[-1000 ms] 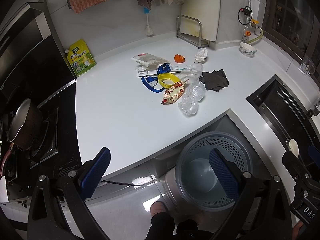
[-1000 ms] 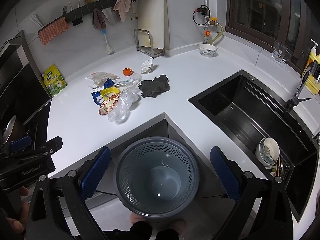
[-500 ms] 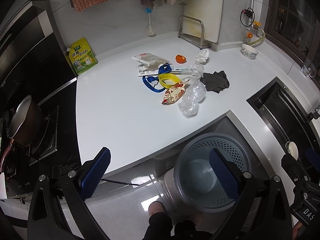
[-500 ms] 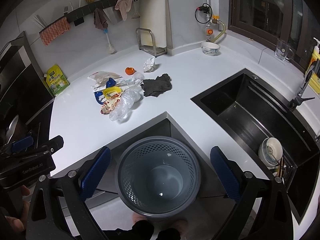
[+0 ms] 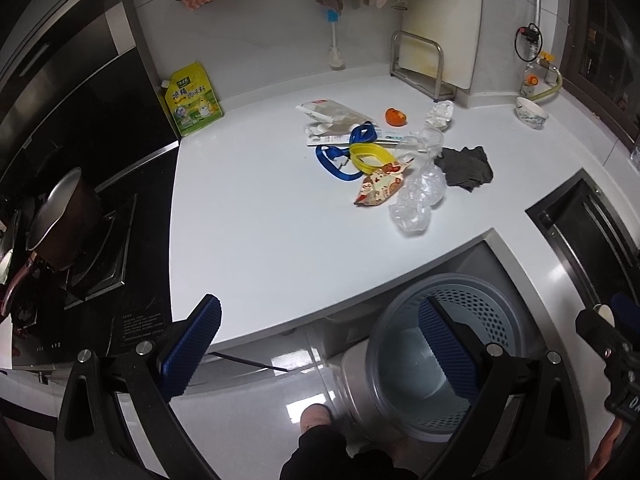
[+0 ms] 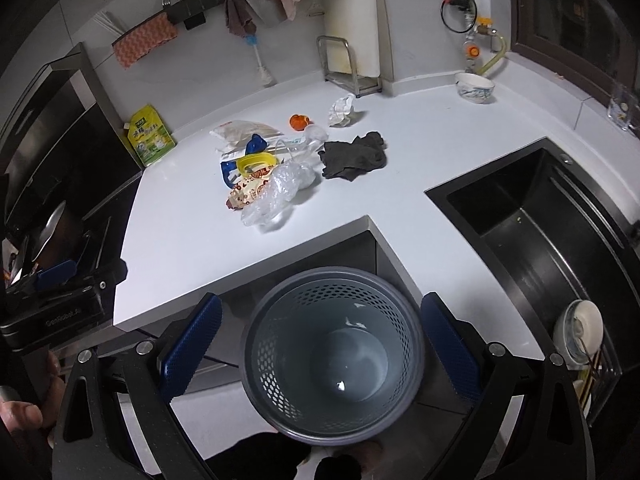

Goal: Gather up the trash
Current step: 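Grasp the printed snack bag with the left tool while the right tool grasps a clear plastic bag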

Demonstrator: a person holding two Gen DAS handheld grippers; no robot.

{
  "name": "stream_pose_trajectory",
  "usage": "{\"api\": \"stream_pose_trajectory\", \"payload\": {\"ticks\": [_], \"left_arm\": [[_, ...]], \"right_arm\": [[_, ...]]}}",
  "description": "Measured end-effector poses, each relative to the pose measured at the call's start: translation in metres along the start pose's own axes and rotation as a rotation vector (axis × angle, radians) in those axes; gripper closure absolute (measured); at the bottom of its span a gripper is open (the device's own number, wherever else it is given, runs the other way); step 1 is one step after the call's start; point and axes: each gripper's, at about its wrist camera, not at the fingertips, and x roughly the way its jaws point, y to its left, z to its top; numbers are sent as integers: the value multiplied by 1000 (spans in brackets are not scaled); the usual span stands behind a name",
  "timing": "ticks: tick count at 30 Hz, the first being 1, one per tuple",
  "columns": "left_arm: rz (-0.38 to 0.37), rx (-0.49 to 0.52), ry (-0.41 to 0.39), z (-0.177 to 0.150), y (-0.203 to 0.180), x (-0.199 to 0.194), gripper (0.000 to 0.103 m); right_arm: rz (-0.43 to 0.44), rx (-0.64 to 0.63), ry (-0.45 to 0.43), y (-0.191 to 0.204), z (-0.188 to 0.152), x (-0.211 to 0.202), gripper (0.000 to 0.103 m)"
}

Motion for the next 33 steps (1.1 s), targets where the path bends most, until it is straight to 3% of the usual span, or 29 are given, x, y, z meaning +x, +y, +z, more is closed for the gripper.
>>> {"api": "stream_pose_trajectory", "payload": {"ticks": [7,13,19,27,33], "left_arm": [[-33,-24,-34,32,21,33,6],[-31,44,-69,70,37,81,6],[-99,99,-74,97,48,128,6],[-179,172,-44,112,49,168,6],[-209,207,-14,116,44,185,6]], "right_arm": [[-36,4,-20,12,33,43,8],[-63,62,14,26,60,101,8],[-89,171,47,40,84,169,8],[-170,259,105,48,101,227,8],[-198,268,110,49,106,243,9]]}}
